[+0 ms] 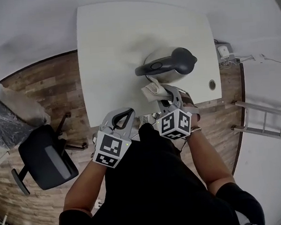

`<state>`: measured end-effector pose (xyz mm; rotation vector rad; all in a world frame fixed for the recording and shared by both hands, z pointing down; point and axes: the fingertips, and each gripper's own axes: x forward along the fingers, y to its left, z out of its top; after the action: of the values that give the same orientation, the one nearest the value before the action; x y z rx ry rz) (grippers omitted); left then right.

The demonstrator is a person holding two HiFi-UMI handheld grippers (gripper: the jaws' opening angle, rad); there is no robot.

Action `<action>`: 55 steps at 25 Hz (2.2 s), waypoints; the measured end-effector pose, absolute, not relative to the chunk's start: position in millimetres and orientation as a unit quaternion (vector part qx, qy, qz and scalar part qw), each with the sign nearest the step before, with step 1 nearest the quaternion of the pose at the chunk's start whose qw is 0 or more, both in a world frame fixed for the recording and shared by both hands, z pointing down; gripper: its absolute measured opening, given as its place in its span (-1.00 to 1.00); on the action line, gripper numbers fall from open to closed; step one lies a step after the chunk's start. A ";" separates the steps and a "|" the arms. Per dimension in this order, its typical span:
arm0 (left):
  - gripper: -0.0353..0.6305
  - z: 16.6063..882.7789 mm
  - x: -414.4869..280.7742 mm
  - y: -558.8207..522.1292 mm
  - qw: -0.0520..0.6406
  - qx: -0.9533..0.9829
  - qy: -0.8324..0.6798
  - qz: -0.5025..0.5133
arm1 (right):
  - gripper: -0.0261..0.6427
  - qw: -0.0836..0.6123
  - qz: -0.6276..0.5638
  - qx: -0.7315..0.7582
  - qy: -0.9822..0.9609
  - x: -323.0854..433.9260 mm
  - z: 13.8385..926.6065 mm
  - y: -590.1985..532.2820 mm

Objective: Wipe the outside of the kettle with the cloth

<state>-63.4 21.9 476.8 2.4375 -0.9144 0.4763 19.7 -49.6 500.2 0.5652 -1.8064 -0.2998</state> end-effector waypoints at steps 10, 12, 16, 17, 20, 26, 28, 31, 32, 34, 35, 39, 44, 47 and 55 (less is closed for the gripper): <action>-0.88 502.0 -72.2 17.4 0.259 0.892 -0.310 0.205 | -0.63 0.601 -0.113 0.255 -0.748 15.8 560.3 -51.5; -0.88 503.8 -74.3 13.8 0.268 0.887 -0.315 0.206 | -0.63 0.606 -0.137 0.248 -0.743 16.3 563.0 -50.9; -0.87 501.9 -87.9 7.6 0.284 0.876 -0.336 0.199 | -0.63 0.570 -0.131 0.274 -0.763 15.6 534.3 -38.9; -0.88 498.4 -87.4 5.2 0.271 0.883 -0.325 0.205 | -0.63 0.544 -0.110 0.297 -0.777 16.7 519.0 -33.6; -0.88 473.9 -78.7 -8.6 0.229 0.902 -0.303 0.205 | -0.63 0.449 -0.015 0.373 -0.812 33.3 476.5 -12.6; -0.88 440.2 -51.9 -17.2 0.183 0.916 -0.294 0.200 | -0.63 0.169 0.378 0.534 -0.737 140.6 497.6 -10.9; -0.88 439.8 -46.9 -15.9 0.188 0.911 -0.303 0.208 | -0.63 0.057 0.494 0.541 -0.678 164.5 519.9 -25.5; -0.87 438.1 -33.5 -10.0 0.195 0.906 -0.305 0.219 | -0.63 -0.034 0.592 0.515 -0.619 178.4 550.4 -45.7; -0.88 439.8 -29.6 -8.4 0.196 0.905 -0.303 0.226 | -0.63 -0.047 0.609 0.507 -0.608 181.3 559.2 -51.8; -0.88 444.9 -28.3 -10.0 0.197 0.899 -0.307 0.243 | -0.63 -0.062 0.630 0.492 -0.598 183.0 570.6 -63.6; -0.88 446.8 -28.8 -12.3 0.198 0.896 -0.309 0.249 | -0.63 -0.070 0.636 0.485 -0.596 182.7 573.1 -69.0; -0.88 446.0 -20.9 -20.1 0.195 0.896 -0.309 0.253 | -0.63 -0.095 0.649 0.468 -0.592 186.7 572.0 -80.7; -0.87 432.4 -8.7 -34.1 0.180 0.903 -0.307 0.242 | -0.63 -0.096 0.622 0.446 -0.636 182.9 537.1 -95.7; -0.87 428.6 -1.2 -36.8 0.175 0.907 -0.302 0.238 | -0.63 -0.061 0.578 0.456 -0.674 186.8 512.3 -101.5; -0.88 421.6 9.7 -44.0 0.178 0.913 -0.298 0.215 | -0.63 -0.039 0.523 0.433 -0.733 182.8 447.2 -114.1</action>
<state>9.7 -44.0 421.6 2.5827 -0.8428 0.6075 182.8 -114.1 447.2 1.3959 -2.3604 1.6858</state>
